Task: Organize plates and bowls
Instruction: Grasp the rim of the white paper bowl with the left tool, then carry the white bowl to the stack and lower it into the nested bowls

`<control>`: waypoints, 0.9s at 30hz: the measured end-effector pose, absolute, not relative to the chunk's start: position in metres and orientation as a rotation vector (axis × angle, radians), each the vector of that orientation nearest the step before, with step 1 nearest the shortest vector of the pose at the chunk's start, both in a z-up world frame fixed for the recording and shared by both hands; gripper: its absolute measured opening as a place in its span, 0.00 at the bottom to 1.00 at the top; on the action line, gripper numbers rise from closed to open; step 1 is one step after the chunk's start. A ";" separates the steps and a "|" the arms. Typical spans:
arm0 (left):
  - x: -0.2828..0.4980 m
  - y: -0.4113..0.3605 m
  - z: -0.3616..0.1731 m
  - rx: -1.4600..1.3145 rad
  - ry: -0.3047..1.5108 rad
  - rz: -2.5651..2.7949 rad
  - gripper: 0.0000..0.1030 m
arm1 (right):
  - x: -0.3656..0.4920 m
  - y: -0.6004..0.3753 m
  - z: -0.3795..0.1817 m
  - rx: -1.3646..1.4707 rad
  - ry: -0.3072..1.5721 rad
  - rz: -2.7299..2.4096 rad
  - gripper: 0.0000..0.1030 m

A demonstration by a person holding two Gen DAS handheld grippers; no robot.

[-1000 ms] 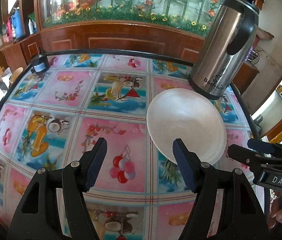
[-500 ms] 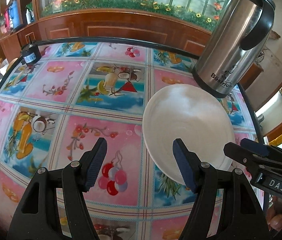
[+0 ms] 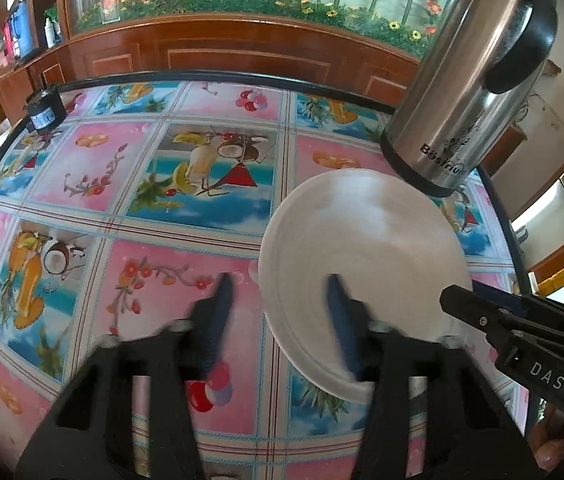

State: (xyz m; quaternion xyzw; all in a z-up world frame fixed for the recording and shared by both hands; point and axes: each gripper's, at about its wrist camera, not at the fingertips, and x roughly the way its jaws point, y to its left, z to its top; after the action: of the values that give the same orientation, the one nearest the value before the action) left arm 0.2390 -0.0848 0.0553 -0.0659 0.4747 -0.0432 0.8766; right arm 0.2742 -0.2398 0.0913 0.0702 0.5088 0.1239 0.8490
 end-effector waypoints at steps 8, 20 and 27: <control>0.244 -0.077 0.046 -0.155 1.009 -0.075 0.14 | 0.271 -0.240 0.095 0.187 1.046 0.312 0.22; 0.215 -0.067 0.055 -0.161 1.032 -0.122 0.12 | 0.243 -0.231 0.092 0.159 1.053 0.315 0.22; 0.197 -0.067 0.054 -0.159 1.052 -0.152 0.12 | 0.233 -0.236 0.088 0.163 1.069 0.330 0.22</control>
State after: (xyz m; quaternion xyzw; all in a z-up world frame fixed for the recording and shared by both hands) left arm 0.1965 -0.0674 0.0536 -0.0759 0.5012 -0.0724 0.8589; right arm 0.2327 -0.2358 0.0881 0.0773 0.5065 0.1565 0.8444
